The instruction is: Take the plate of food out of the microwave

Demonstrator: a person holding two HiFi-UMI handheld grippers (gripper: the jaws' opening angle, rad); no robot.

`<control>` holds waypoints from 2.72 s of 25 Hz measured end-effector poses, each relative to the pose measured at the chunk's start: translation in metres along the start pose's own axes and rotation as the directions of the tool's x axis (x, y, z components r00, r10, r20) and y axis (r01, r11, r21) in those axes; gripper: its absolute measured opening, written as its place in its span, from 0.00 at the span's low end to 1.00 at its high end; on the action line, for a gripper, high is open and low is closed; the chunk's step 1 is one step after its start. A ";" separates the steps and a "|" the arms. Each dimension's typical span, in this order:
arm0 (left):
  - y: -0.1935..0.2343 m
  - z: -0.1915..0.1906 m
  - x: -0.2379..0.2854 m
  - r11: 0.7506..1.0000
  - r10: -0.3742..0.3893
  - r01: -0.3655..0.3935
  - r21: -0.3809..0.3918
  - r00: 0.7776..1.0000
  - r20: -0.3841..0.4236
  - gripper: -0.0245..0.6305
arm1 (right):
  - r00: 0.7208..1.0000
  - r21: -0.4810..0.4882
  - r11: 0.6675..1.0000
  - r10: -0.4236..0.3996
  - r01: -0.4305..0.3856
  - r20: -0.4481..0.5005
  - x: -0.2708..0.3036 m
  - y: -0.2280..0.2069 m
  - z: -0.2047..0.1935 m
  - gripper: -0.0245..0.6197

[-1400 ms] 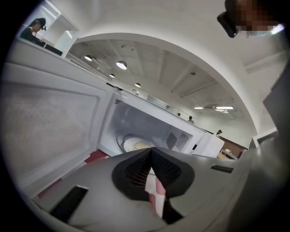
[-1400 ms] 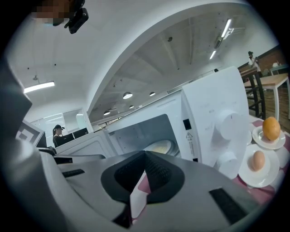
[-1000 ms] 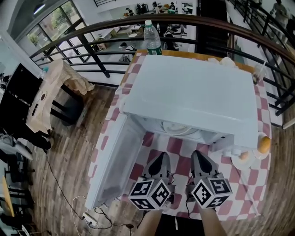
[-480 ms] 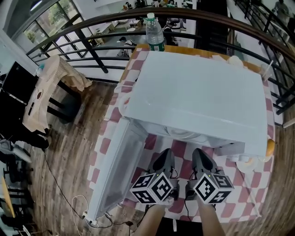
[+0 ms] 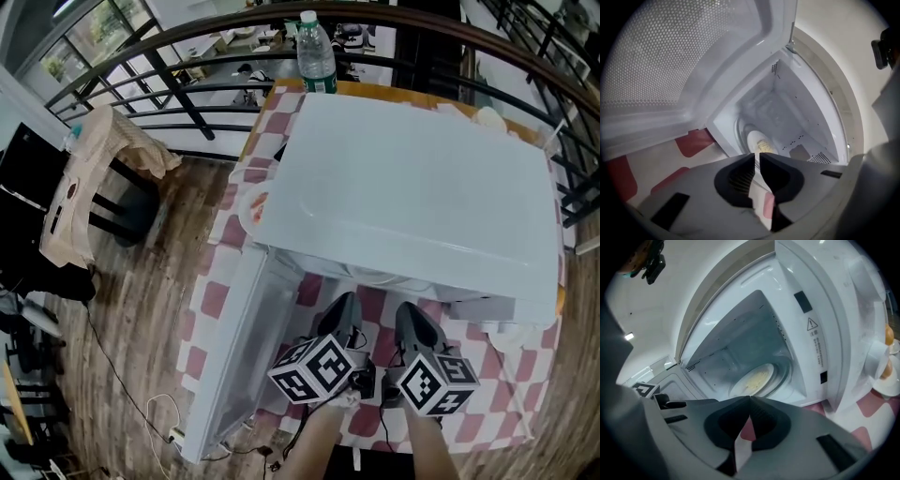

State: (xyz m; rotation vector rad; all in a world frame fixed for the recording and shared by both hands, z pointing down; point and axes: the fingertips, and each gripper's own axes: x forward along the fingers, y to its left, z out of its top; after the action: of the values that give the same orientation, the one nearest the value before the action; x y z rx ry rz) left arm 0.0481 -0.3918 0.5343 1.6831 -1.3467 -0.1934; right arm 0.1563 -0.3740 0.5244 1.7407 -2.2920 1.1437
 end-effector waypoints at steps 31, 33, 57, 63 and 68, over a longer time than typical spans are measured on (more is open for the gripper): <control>0.017 0.005 0.046 0.983 -0.008 0.001 -0.182 0.999 -0.038 0.21 | 0.999 0.031 0.999 -0.014 0.015 -0.036 0.012 -0.012 -0.008 0.03; 0.017 0.005 0.045 0.983 -0.011 0.004 -0.181 0.999 -0.038 0.21 | 0.999 0.036 0.999 -0.012 0.014 -0.038 0.011 -0.012 -0.008 0.03; 0.012 -0.011 0.013 0.974 -0.021 0.022 -0.226 1.000 0.008 0.15 | 1.000 0.055 0.998 0.005 -0.003 -0.024 -0.002 -0.009 -0.006 0.03; 0.011 -0.007 0.006 0.967 -0.035 0.044 -0.250 0.999 0.038 0.35 | 1.000 0.064 0.998 0.005 -0.003 -0.020 -0.005 -0.008 -0.007 0.03; 0.016 -0.007 0.017 0.956 -0.047 0.049 -0.288 0.999 0.014 0.37 | 1.000 0.073 0.997 0.007 -0.006 -0.013 -0.007 -0.008 -0.005 0.03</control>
State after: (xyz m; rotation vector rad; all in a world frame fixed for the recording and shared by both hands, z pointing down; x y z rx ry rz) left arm 0.0485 -0.4011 0.5567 1.4701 -1.2184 -0.4050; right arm 0.1634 -0.3660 0.5288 1.7460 -2.2776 1.2517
